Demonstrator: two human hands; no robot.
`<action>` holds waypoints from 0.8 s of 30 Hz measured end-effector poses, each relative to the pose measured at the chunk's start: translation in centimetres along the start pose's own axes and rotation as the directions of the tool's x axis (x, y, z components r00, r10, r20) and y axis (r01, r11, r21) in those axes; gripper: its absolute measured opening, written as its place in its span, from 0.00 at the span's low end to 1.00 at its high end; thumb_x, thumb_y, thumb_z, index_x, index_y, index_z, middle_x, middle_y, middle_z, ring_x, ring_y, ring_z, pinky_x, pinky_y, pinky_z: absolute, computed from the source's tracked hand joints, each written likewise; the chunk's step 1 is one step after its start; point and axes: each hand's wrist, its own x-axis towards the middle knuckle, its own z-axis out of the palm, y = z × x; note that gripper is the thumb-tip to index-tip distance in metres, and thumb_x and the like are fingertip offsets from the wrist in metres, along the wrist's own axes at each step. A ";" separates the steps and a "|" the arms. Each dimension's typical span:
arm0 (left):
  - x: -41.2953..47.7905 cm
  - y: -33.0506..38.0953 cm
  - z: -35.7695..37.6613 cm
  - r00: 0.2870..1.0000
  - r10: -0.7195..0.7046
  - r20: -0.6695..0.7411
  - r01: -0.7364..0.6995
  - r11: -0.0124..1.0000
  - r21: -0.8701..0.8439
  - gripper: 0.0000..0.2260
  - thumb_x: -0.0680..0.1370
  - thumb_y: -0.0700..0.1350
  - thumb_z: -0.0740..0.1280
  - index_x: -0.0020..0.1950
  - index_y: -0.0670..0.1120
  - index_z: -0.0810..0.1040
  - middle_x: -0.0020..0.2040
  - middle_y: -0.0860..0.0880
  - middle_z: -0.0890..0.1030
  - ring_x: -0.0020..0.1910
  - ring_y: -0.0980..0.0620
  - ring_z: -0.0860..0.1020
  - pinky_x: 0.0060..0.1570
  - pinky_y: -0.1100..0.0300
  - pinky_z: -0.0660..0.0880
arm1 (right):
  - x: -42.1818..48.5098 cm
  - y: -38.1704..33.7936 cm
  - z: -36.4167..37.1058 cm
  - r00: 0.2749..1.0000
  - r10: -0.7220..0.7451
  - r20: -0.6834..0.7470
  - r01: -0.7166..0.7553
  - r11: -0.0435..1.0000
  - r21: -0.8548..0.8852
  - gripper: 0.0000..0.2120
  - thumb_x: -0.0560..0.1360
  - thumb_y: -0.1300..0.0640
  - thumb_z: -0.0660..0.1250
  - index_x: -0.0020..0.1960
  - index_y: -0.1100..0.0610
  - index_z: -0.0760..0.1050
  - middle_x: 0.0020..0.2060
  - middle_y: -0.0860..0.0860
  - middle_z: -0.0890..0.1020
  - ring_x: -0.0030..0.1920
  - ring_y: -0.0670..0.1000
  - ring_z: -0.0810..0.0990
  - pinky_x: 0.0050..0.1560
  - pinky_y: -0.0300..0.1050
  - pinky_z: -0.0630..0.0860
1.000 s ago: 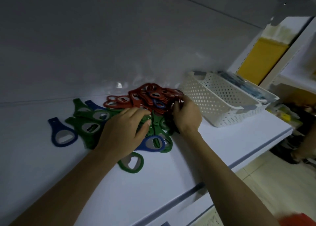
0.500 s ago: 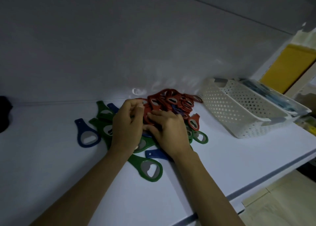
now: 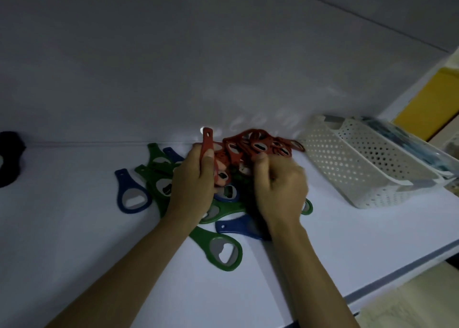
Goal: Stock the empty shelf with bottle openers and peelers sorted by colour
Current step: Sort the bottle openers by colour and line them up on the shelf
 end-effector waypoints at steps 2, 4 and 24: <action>-0.1 0.0 0.1 1.000 0.019 -0.003 -0.019 1.000 -0.011 0.11 0.82 0.45 0.54 0.49 0.43 0.74 0.37 0.47 0.80 0.32 0.53 0.79 0.30 0.64 0.75 | 0.4 2.0 -0.8 0.968 0.244 0.048 -0.212 0.911 -0.354 0.11 0.77 0.53 0.59 0.45 0.56 0.78 0.40 0.52 0.82 0.45 0.57 0.78 0.47 0.48 0.66; -0.2 0.1 0.1 0.999 0.033 -0.003 -0.034 0.999 -0.026 0.11 0.82 0.45 0.54 0.48 0.42 0.74 0.36 0.48 0.79 0.30 0.55 0.78 0.29 0.64 0.75 | 0.3 3.5 -1.1 0.862 0.470 0.189 -0.303 0.778 -0.551 0.13 0.78 0.50 0.58 0.55 0.55 0.76 0.51 0.53 0.81 0.55 0.58 0.76 0.54 0.50 0.66; -0.1 0.3 -0.3 0.996 -0.087 -0.031 0.084 0.993 -0.085 0.13 0.80 0.57 0.56 0.55 0.54 0.75 0.45 0.57 0.80 0.43 0.63 0.79 0.40 0.68 0.74 | -1.6 -3.1 1.5 0.899 0.005 0.437 -0.275 0.784 0.557 0.21 0.82 0.60 0.55 0.75 0.58 0.59 0.51 0.27 0.78 0.54 0.29 0.75 0.51 0.22 0.69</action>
